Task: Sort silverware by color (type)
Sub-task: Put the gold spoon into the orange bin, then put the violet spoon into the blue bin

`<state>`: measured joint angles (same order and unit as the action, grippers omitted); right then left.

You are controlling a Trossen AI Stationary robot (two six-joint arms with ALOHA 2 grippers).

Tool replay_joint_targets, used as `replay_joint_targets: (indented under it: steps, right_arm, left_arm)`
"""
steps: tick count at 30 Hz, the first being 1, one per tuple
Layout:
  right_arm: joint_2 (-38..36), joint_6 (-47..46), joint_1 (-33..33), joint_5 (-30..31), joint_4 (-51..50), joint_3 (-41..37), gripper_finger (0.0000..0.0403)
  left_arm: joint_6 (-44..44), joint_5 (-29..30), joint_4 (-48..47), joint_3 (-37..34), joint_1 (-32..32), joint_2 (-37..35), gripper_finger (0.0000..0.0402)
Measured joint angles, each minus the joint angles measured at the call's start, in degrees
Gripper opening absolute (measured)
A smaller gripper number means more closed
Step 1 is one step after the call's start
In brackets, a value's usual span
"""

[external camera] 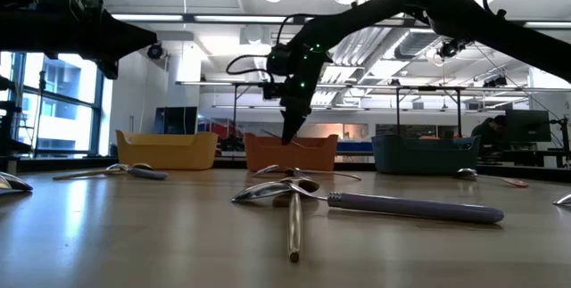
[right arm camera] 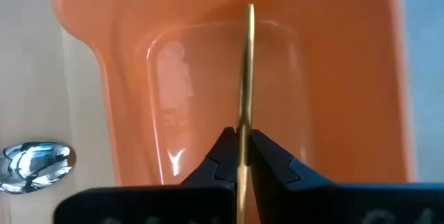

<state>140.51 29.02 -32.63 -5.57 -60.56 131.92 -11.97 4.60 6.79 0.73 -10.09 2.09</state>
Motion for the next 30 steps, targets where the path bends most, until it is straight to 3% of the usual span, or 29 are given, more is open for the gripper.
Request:
replay_joint_targets:
  steps: [14,21,26,30]
  right_arm:
    - [1.46,-0.55,0.01,2.11,1.31,-0.02,0.0049]
    - [1.44,-0.29,1.02,4.25,-1.56,1.86,0.0084]
    - [-1.88,0.0,2.09,4.2,-3.31,1.56,0.0049]
    - [-5.05,-1.59,2.1,-3.62,-0.5,0.21,0.0007]
  left_arm:
    - [0.02,-0.5,-0.14,0.0,0.0,0.0,0.0]
    - [-0.43,2.38,-0.13,0.0,0.0,0.0,0.0]
    - [2.02,-4.42,-2.26,0.0,-0.01,0.0,0.0]
    - [2.24,-7.51,-4.42,-0.01,0.0,0.02,0.0]
